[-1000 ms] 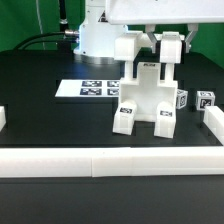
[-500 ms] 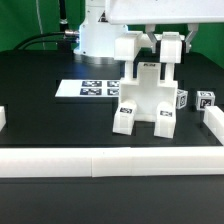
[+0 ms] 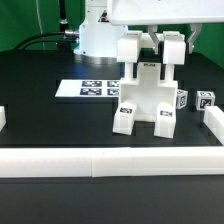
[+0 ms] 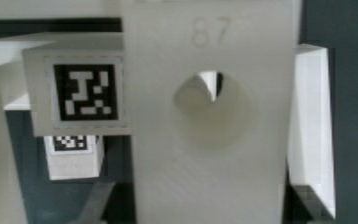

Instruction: Assemble chair

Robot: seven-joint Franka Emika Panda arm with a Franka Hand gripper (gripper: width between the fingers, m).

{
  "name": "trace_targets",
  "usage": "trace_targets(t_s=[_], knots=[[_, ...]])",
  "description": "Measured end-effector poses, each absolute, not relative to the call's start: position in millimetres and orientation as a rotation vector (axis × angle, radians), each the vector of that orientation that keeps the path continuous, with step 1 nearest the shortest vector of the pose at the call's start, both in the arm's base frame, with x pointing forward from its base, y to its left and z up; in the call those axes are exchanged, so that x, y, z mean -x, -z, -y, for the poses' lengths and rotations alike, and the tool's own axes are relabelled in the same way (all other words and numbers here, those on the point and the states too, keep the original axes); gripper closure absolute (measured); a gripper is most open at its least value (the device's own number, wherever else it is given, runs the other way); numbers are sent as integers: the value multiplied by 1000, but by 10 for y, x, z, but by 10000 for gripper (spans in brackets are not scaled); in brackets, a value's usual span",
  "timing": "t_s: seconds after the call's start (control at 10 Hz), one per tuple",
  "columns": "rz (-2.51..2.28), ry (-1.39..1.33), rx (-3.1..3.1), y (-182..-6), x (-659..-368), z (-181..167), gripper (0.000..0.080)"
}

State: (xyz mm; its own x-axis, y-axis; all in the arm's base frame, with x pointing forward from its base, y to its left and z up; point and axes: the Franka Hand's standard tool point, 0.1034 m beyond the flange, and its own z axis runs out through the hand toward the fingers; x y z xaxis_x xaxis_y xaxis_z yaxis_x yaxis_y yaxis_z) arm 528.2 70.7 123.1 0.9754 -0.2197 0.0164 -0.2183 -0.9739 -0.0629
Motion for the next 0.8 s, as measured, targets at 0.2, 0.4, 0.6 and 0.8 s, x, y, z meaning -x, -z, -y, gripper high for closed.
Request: trace_targets(t_s=[0.2, 0.4, 0.6, 0.8], knots=[[-340, 36, 3062, -1230, -5282, -705, 515], [-347, 32, 3061, -1224, -5226, -703, 515], [-341, 73, 3060, -1221, -5224, -714, 515], [-341, 75, 3060, -1228, -5234, -712, 515]])
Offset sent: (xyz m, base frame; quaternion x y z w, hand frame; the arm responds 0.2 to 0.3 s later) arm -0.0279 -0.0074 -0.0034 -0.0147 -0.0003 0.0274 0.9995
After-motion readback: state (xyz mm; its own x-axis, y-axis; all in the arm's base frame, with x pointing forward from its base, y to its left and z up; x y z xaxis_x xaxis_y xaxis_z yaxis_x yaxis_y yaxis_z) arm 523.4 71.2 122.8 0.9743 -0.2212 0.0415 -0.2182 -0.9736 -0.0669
